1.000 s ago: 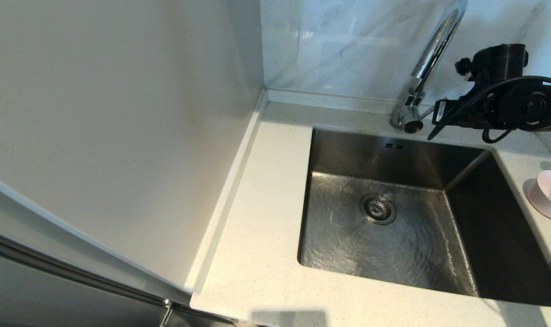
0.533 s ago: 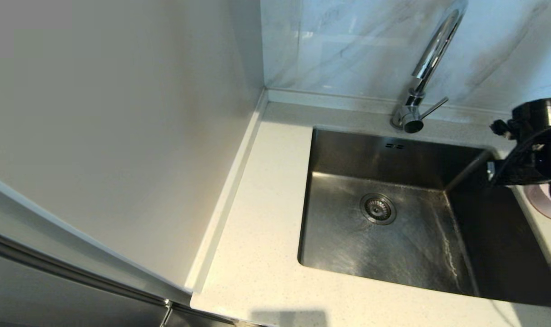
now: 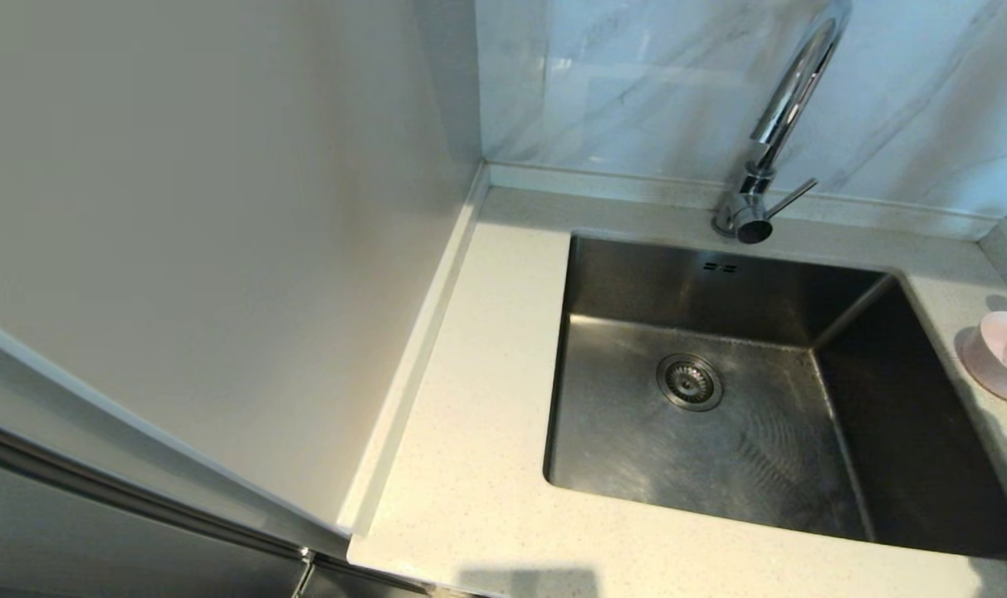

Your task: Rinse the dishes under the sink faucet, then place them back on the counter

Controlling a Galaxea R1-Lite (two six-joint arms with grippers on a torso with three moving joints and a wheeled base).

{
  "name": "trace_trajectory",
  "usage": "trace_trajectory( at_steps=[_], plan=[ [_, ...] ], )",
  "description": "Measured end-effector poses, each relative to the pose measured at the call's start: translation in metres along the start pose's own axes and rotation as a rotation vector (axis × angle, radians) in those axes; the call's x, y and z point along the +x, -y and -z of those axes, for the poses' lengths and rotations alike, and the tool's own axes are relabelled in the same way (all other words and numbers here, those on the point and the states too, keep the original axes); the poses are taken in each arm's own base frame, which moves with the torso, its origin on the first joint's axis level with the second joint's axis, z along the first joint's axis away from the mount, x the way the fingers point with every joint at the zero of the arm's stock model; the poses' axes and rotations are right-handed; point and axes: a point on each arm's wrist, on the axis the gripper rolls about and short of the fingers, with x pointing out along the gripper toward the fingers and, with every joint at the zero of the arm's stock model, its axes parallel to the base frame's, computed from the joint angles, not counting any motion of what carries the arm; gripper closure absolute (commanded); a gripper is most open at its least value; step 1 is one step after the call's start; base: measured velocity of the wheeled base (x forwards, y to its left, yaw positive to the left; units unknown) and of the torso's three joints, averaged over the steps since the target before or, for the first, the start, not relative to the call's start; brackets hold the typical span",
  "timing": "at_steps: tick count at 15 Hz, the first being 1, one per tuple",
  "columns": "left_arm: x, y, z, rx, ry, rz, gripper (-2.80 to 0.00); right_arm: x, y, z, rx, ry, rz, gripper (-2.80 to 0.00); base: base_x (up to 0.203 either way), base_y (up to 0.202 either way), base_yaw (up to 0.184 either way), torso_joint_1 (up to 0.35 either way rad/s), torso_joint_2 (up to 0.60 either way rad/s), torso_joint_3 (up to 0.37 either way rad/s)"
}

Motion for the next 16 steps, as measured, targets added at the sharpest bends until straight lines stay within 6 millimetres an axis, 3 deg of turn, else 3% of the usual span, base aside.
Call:
trace_trajectory(
  at_steps=[5, 8, 12, 16],
  plan=[
    [0.000, 0.000, 0.000, 0.000, 0.000, 0.000, 0.00, -0.076, -0.013, 0.085, -0.083, 0.130, -0.149, 0.00, 0.000, 0.000, 0.000, 0.000, 0.00, 0.000],
    [0.000, 0.000, 0.000, 0.000, 0.000, 0.000, 0.00, -0.101, -0.005, 0.130, -0.094, 0.204, -0.198, 0.00, 0.000, 0.000, 0.000, 0.000, 0.00, 0.000],
    [0.000, 0.000, 0.000, 0.000, 0.000, 0.000, 0.00, -0.105, 0.007, 0.188, 0.004, 0.289, -0.250, 0.00, 0.000, 0.000, 0.000, 0.000, 0.00, 0.000],
    [0.000, 0.000, 0.000, 0.000, 0.000, 0.000, 0.00, -0.088, -0.001, 0.214, 0.135, 0.450, -0.234, 0.00, 0.000, 0.000, 0.000, 0.000, 0.00, 0.000]
  ],
)
